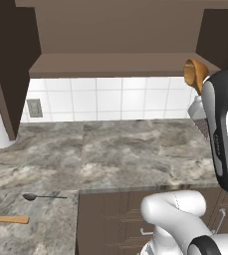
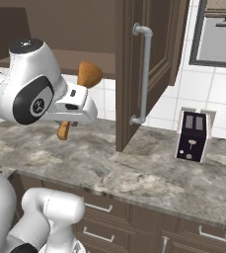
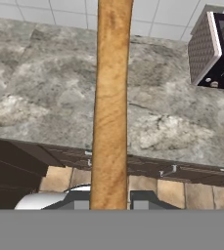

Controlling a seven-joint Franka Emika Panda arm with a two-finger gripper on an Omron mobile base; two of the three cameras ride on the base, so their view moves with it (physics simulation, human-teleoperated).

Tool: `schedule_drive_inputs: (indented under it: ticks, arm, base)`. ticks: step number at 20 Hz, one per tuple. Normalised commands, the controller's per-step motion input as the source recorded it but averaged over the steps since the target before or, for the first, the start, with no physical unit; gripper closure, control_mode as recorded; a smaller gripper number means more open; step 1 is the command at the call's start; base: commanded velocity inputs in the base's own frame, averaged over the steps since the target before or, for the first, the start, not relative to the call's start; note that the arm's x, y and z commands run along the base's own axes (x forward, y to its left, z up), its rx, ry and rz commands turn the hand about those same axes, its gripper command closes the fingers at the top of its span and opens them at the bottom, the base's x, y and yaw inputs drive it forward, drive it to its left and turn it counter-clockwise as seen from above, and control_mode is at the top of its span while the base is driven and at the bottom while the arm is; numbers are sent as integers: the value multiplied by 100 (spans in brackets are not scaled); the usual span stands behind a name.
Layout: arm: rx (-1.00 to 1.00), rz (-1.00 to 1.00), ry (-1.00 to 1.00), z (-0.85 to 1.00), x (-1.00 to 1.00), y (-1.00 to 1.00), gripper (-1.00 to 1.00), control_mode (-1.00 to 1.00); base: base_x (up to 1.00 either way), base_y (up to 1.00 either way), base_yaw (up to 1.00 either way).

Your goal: Organize the utensils by type. Pick up the wooden spoons from the counter and place them in the open cabinet. Then pick up the metallic utensils from the counter and place them in the open drawer.

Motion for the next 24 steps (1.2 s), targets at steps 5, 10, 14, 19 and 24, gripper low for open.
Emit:
schedule_drive_inputs:
  ticks: [5, 10, 14, 19, 24]
  arm:
    - [0, 0, -19, 13, -10, 0, 100, -100]
    - [0, 0, -25, 41, 14, 1, 100, -100]
    - [-1, 0, -28, 38, 28, 22, 100, -100]
    - [-1, 0, -7, 34, 55, 23, 100, -100]
    - [-3, 0, -6, 29, 75, 17, 100, -100]
  base:
    - [0, 0, 0]
    - [0, 0, 0]
    - [0, 0, 0]
    - [0, 0, 0]
    - [0, 0, 0]
